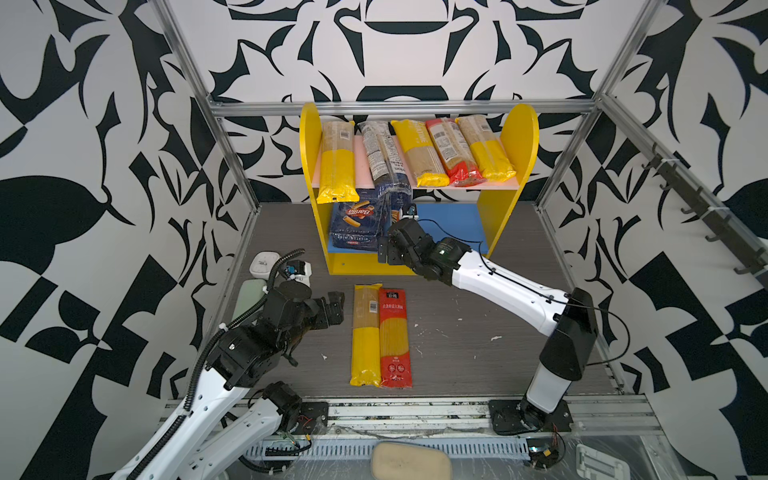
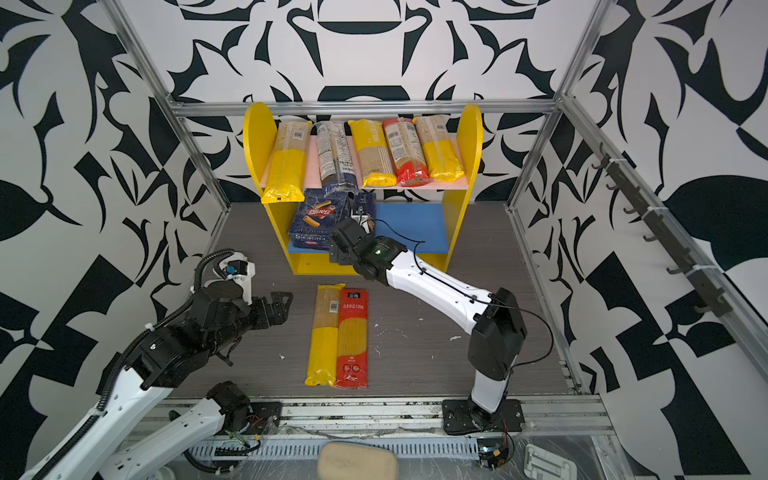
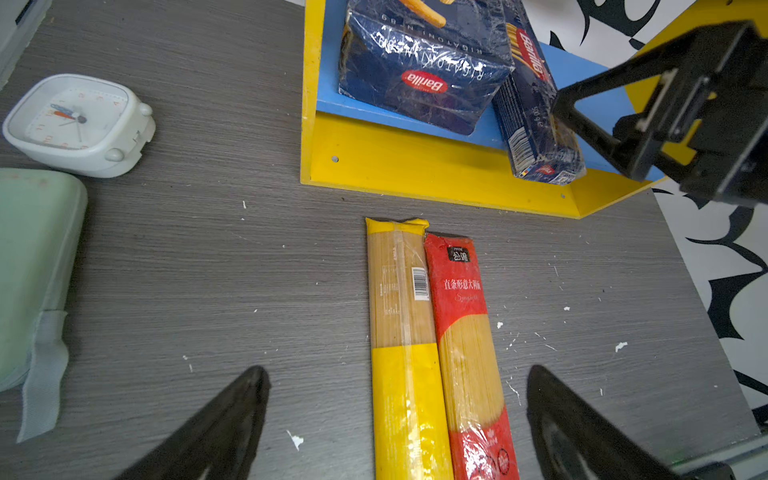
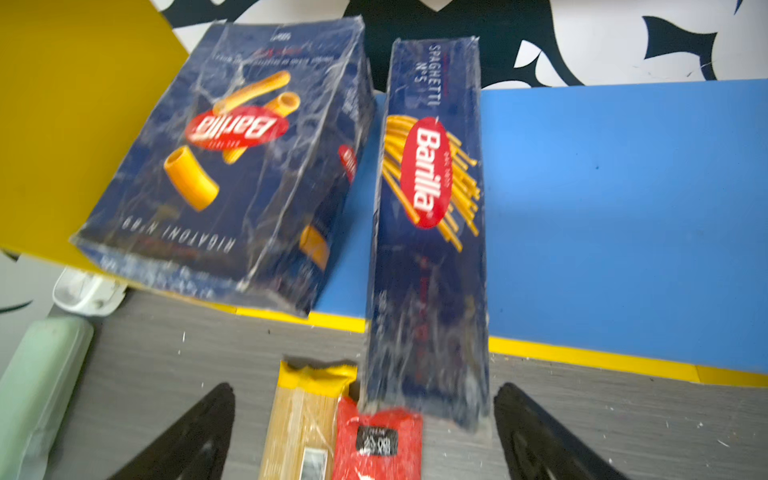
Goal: Place and organize the pasta boxes and bags onto the shelf
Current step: 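Set the spaghetti box upright on the blue shelf beside the rigatoni box, then release the box and lower the right gripper onto the red spaghetti bag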
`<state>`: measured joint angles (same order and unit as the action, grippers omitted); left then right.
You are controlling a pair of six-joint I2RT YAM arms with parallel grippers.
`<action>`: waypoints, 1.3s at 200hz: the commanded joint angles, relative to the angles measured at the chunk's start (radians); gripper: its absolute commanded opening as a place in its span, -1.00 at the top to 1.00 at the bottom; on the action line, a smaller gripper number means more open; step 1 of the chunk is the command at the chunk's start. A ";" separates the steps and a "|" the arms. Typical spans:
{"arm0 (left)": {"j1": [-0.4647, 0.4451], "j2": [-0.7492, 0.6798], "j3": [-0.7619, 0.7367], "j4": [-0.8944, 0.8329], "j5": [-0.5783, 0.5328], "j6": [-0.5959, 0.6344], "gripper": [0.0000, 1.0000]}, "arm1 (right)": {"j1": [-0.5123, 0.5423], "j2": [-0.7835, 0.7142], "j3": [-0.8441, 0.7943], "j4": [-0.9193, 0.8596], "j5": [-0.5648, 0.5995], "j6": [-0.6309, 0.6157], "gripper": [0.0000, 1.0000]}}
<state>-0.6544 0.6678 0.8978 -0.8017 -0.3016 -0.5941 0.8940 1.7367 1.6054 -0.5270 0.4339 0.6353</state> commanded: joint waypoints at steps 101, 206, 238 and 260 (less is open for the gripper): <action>0.004 -0.113 -0.092 -0.049 0.074 -0.087 -0.99 | 0.230 -0.152 -0.320 -0.073 0.053 0.233 -1.00; 0.004 -0.141 -0.183 0.009 0.114 -0.154 -0.98 | 0.375 -0.023 -0.483 -0.002 -0.094 0.414 -1.00; 0.004 -0.151 -0.205 0.018 0.113 -0.172 -0.98 | 0.385 0.010 -0.530 0.043 -0.140 0.435 -1.00; 0.004 -0.158 -0.220 0.024 0.113 -0.185 -0.99 | 0.385 0.051 -0.548 0.062 -0.166 0.444 -1.00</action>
<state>-0.6544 0.5240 0.6983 -0.7891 -0.1936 -0.7486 1.2743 1.7618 1.0756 -0.4950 0.3016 1.0458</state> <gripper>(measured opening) 0.992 0.997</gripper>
